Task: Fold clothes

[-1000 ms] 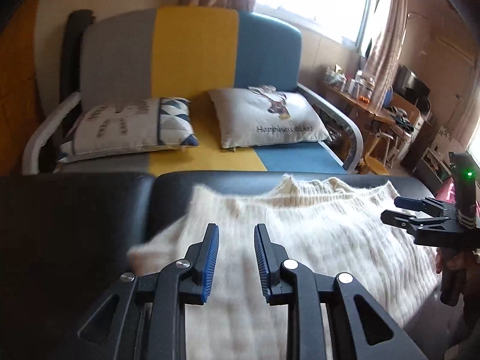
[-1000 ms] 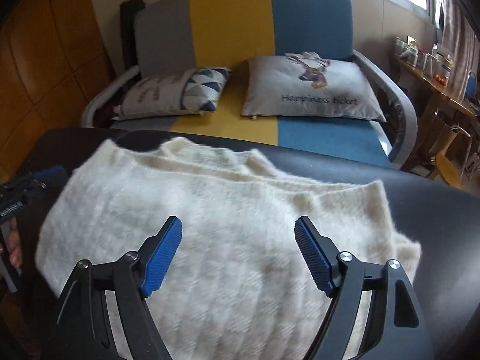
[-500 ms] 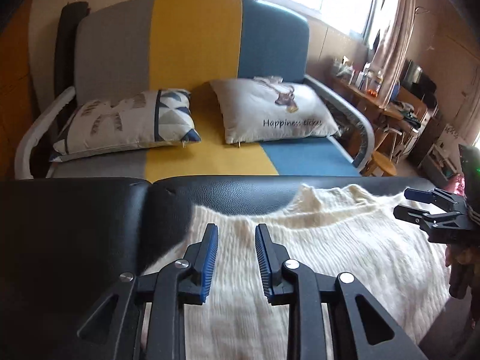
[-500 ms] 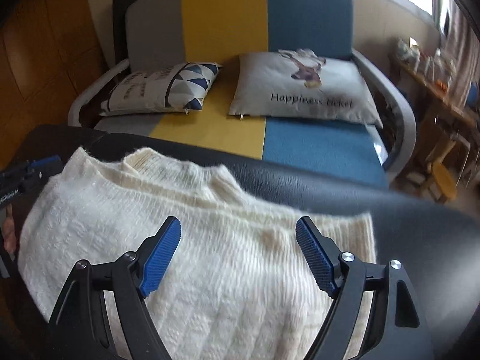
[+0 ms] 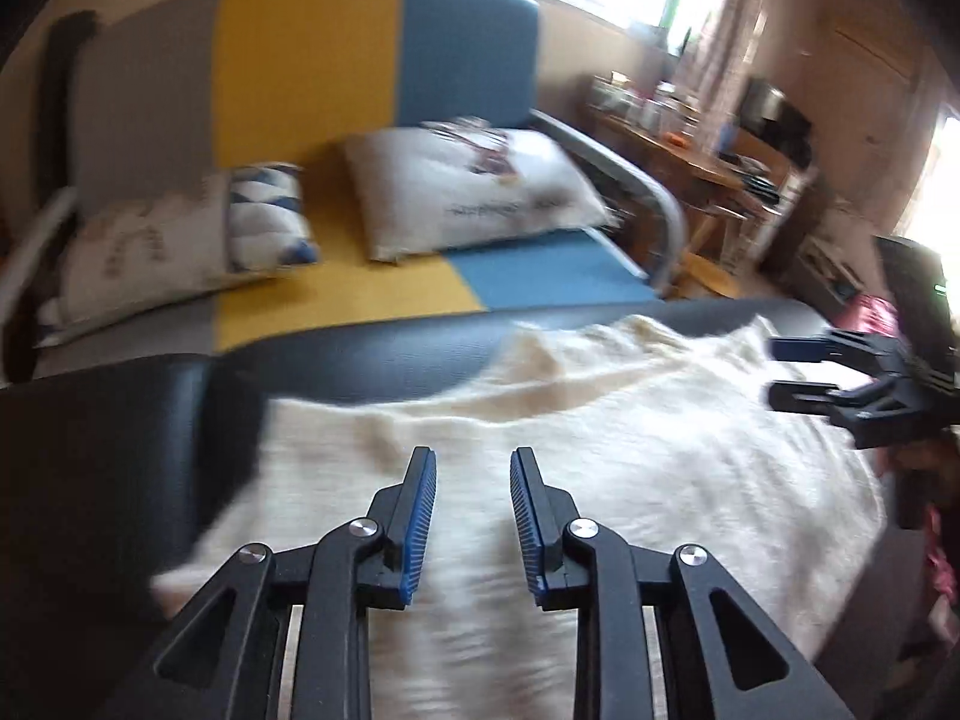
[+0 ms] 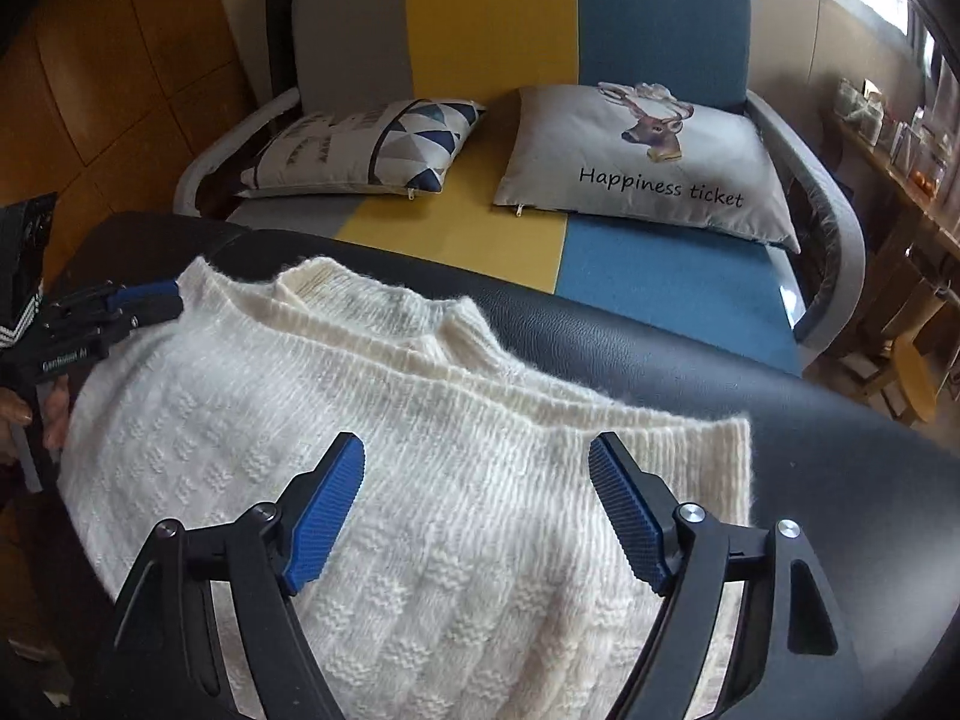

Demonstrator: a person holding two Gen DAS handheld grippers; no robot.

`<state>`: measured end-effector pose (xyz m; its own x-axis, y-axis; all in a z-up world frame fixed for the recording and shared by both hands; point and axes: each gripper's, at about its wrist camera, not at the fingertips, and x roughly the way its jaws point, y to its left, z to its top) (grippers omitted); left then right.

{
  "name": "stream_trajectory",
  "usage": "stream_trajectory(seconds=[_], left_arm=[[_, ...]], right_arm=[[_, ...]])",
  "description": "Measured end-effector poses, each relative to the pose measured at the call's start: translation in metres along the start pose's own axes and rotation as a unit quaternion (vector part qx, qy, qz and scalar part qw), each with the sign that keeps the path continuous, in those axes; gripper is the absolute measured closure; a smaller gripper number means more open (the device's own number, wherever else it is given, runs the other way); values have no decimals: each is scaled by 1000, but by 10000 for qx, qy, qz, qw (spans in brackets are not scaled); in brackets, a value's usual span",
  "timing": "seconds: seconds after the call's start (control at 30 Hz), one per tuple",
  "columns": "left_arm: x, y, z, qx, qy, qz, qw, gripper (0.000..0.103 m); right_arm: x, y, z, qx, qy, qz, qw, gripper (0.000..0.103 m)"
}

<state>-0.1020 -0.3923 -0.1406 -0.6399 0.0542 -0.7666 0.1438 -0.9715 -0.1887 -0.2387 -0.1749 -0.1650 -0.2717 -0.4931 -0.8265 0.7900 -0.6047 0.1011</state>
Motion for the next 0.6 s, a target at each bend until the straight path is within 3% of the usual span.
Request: stream_trajectory(seconds=[0.2,0.33,0.43,0.5,0.6], left_arm=[[37,-19,7,157,644,10,9978,76],[38,-24,4,265,580,141,9979,76],[39,-30,-3,393,487,294,9976,82],[38,-32,-4,420,424,357,9976,97],[31,-34,-8,335,175,385,9985,100]], right_arm=[[27,20,-1,-55,305,111,9995,23],[35,29,-3,-61,283,118,9995,23],[28,34,-7,-163,114,68,9998,53],[23,40,-9,-271,3,34,9996,87],[19,49,-10,-455,-90,-91,9989,93]])
